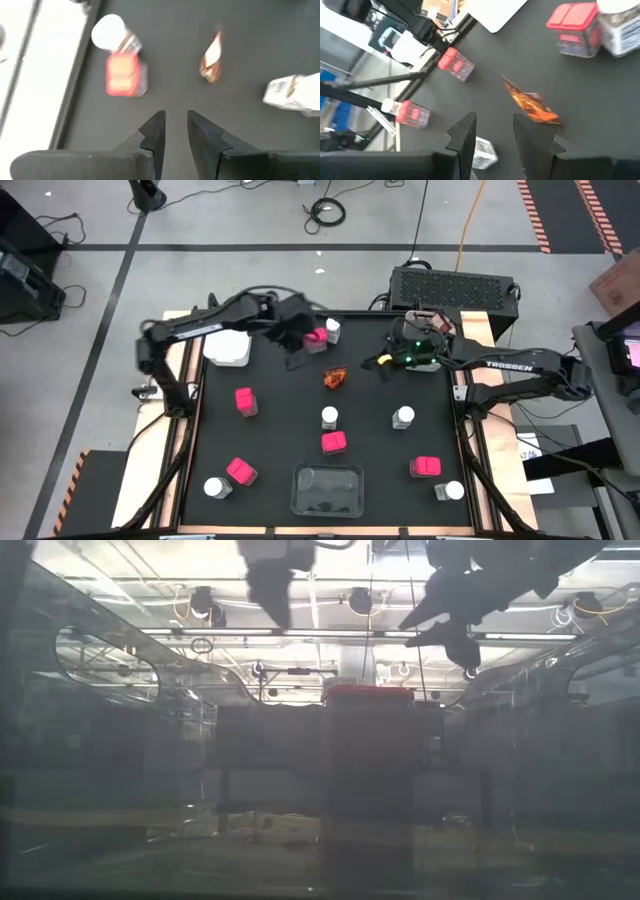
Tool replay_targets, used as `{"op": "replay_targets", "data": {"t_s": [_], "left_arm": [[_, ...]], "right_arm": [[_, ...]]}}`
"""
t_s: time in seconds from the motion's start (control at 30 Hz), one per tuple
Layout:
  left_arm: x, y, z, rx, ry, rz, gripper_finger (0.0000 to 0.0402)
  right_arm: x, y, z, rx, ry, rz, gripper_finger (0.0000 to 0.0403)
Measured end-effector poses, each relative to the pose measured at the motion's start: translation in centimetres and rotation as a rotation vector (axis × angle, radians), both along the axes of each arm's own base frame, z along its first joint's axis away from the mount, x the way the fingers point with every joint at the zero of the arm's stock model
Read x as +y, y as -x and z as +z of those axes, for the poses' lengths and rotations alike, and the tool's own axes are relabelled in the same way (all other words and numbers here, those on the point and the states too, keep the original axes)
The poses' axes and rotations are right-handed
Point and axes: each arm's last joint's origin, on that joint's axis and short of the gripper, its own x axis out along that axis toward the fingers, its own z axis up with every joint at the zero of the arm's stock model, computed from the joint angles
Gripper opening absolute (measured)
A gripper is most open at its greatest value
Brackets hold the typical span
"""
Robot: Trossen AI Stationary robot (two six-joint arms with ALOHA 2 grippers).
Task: Sort spices by type
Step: Put the brown seasoning pack into the right white bin
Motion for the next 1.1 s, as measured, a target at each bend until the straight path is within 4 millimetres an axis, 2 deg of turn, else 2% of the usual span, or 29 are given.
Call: {"op": "replay_targets", "data": {"t_s": [0.13,0.27,0.5,0.63,0.73,0.87,1.0,1.1], "left_arm": [[-1.6,3.1,-1.2,-0.054,-0.114,0.11,0.0084],[-3.9,5.7,-3.6,-0.232,-0.168,0.134,0.0084],[-7.3,7.9,-9.6,-0.653,-0.244,0.026,0.0084],[-7.8,8.9,-12.4,-0.772,-0.384,0.055,0.0084],[-7.7,9.4,-13.1,-0.754,-0.49,0.083,0.0084],[-7.7,9.6,-13.5,-0.692,-0.534,0.064,0.0084],[-7.8,9.5,-13.7,-0.681,-0.516,0.011,0.0084],[-8.1,9.5,-14.1,-0.695,-0.464,-0.092,0.0084]], "right_arm": [[0.2,-1.1,-0.4,0.025,-0.074,-0.009,0.0125],[0.3,-2.4,0.1,0.025,-0.13,-0.013,0.0125],[-0.2,-4.7,1.8,0.008,-0.297,-0.092,0.0125],[-0.4,-6.1,2.4,0.085,-0.437,-0.175,0.0125],[-0.3,-7.5,3.1,0.126,-0.513,-0.24,0.0125],[-0.6,-9.4,3.5,0.186,-0.586,-0.341,0.0125],[-0.9,-11.1,2.5,0.257,-0.675,-0.436,0.0125],[-0.9,-12.1,1.2,0.298,-0.751,-0.495,0.0125]]}}
